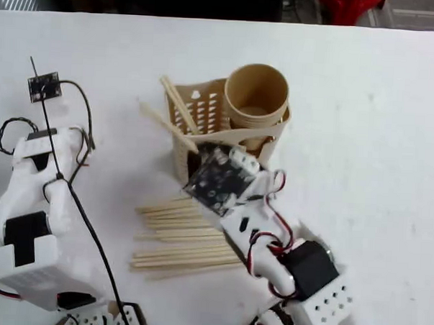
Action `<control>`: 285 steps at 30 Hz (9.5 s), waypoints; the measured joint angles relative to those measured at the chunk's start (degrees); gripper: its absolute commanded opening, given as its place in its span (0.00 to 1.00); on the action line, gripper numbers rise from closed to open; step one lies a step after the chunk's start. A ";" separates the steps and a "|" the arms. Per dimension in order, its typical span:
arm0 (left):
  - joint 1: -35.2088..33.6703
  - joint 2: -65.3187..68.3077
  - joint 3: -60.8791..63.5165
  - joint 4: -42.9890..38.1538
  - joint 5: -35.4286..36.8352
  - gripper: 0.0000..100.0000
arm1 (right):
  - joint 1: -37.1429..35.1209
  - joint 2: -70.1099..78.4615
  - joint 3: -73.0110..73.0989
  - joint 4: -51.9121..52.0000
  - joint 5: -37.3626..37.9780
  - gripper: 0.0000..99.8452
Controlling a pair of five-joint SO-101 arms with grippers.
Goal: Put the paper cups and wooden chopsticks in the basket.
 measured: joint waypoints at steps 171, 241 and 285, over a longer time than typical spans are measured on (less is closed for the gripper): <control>0.88 0.18 0.00 -0.35 0.00 0.15 | -2.99 21.71 -19.96 -11.52 -4.31 0.02; 0.88 0.18 0.00 -1.49 0.00 0.15 | -10.46 39.74 20.84 -1.85 17.14 0.14; 0.88 0.18 0.00 -1.49 0.00 0.15 | -4.57 8.35 5.54 7.30 8.70 0.02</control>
